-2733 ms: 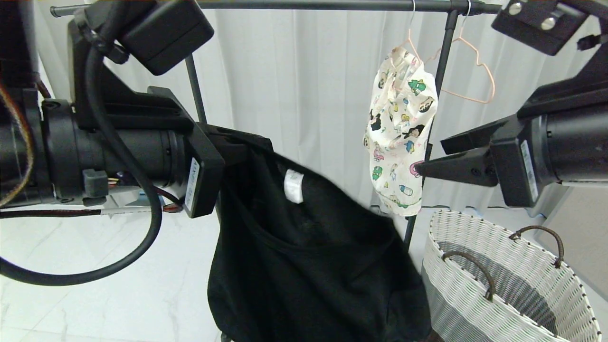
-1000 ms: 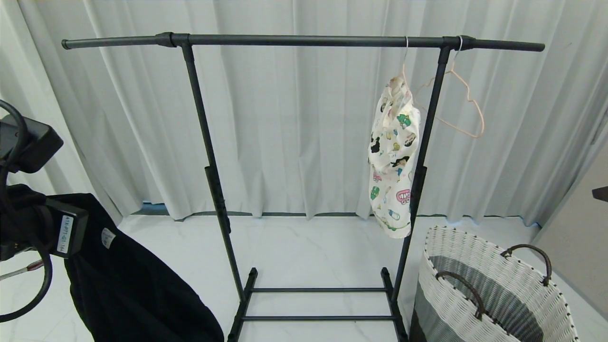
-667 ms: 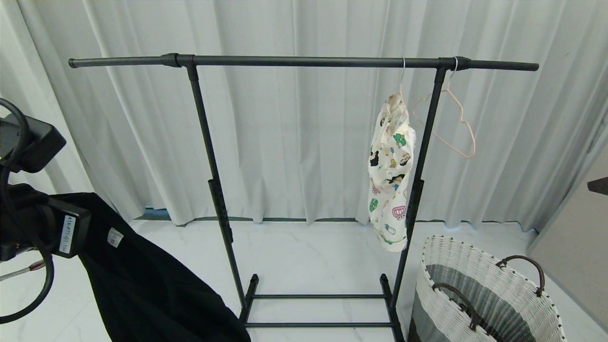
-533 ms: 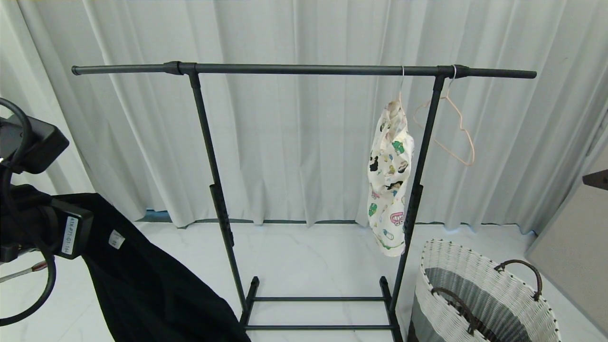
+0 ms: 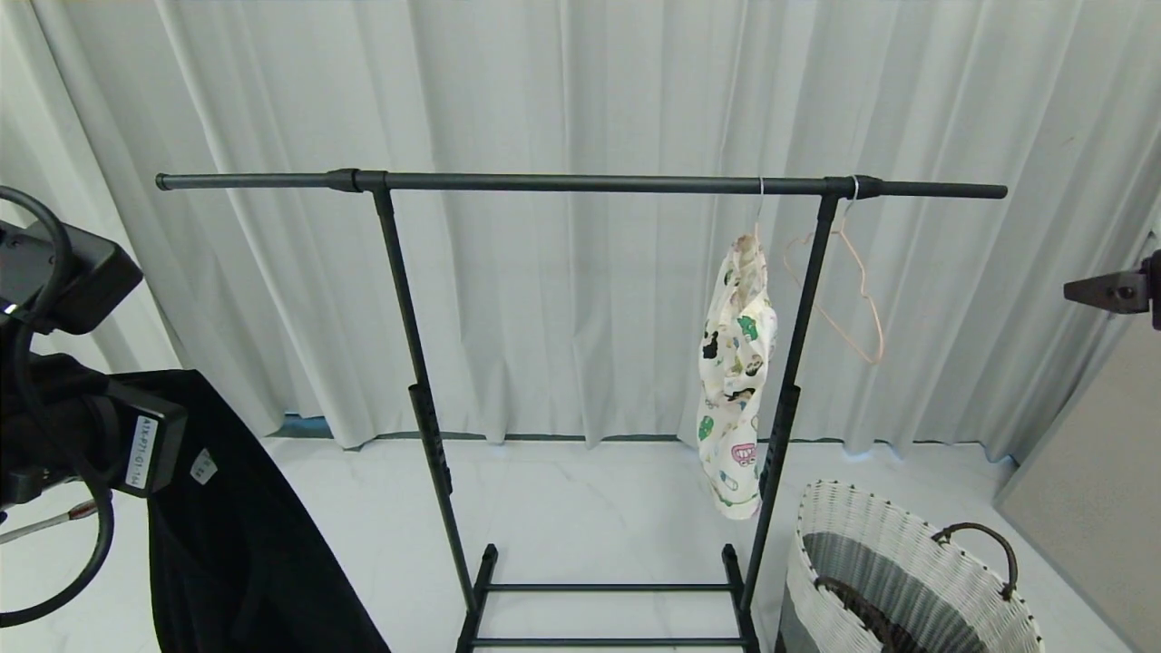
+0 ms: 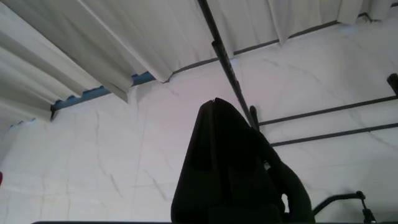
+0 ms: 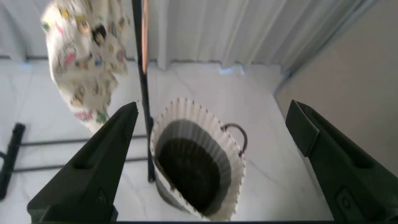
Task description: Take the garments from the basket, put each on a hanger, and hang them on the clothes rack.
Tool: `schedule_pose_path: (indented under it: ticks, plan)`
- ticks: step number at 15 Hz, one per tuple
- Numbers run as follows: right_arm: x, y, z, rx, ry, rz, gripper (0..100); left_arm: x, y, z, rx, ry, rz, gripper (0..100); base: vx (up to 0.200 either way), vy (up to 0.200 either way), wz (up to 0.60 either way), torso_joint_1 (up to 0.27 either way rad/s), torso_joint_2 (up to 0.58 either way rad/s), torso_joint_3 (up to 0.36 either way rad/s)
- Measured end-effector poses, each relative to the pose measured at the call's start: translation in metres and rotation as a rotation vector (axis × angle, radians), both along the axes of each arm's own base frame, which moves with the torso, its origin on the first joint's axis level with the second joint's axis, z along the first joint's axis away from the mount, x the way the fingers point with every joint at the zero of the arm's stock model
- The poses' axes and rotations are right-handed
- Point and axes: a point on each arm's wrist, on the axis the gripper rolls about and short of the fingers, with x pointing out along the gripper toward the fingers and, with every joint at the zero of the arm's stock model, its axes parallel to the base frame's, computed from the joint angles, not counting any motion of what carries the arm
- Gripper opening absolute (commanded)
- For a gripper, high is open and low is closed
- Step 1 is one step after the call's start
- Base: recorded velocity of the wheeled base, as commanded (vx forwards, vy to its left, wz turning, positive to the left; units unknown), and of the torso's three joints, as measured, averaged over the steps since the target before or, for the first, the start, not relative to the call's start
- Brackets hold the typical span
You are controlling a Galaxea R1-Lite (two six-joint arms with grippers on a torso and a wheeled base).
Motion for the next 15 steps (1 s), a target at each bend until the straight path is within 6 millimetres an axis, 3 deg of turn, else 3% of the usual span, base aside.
schedule_pose_path:
  ticks: [9, 15]
  plan:
    - [0.017, 0.003, -0.003, 0.039, -0.022, 0.092, 100, -0.001, -0.008, 0.0, 0.003, -0.002, -0.05, 0, 0.2, 0.0, 0.0, 0.012, -0.01, -0.008]
    - [0.041, 0.004, -0.02, 0.055, 0.049, 0.126, 100, -0.002, -0.011, 0.001, 0.004, -0.003, -0.071, 0, 0.2, 0.0, 0.0, 0.004, 0.0, 0.002]
